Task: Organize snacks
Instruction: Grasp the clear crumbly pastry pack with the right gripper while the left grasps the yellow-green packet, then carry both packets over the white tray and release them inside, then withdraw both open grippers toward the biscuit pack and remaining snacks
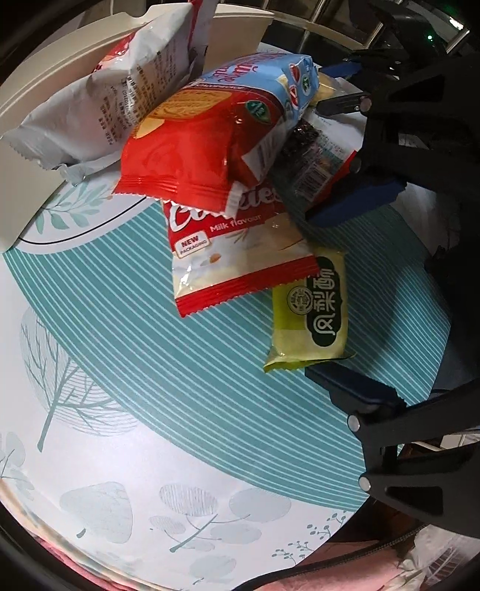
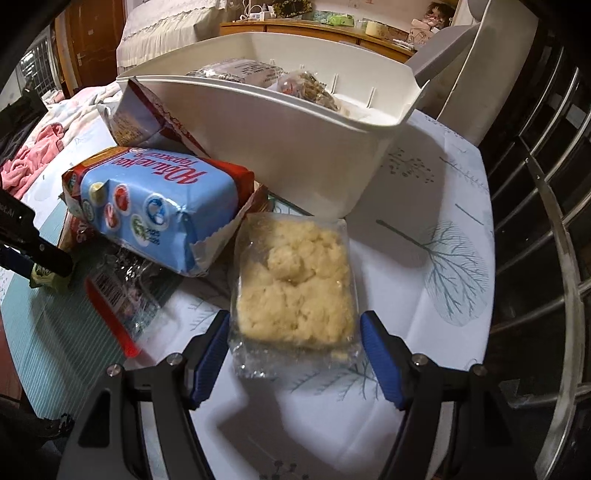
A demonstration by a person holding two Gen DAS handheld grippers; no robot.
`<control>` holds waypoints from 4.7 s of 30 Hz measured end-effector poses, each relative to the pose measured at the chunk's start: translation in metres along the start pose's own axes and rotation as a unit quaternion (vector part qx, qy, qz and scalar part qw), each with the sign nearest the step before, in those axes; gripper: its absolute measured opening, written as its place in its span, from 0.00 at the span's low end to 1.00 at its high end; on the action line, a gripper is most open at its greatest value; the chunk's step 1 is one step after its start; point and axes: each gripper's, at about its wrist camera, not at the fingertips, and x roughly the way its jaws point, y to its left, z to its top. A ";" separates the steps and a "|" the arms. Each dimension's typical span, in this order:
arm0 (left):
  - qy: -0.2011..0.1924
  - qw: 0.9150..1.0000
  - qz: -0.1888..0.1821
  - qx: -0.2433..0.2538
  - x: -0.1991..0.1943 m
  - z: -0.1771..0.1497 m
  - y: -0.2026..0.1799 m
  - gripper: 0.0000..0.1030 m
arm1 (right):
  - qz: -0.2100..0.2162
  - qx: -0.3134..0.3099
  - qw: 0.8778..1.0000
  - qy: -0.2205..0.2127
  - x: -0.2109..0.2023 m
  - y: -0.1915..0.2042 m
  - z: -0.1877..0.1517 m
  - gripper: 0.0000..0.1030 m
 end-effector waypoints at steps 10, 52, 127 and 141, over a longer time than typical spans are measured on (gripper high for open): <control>0.007 1.000 -0.005 0.016 -0.008 0.009 -0.015 0.51 | 0.003 0.008 1.000 -0.001 0.005 -0.001 0.002 0.62; -0.087 0.941 -0.059 0.321 -0.218 0.053 -0.123 0.49 | -0.115 0.171 0.967 -0.148 -0.105 -0.016 0.117 0.59; -0.054 0.805 0.012 0.591 -0.117 0.004 -0.107 0.79 | -0.053 0.385 0.918 -0.073 -0.083 0.114 -0.023 0.66; -0.012 0.805 0.089 0.586 -0.047 0.020 -0.148 0.79 | -0.087 0.265 0.956 -0.089 -0.030 0.122 -0.013 0.66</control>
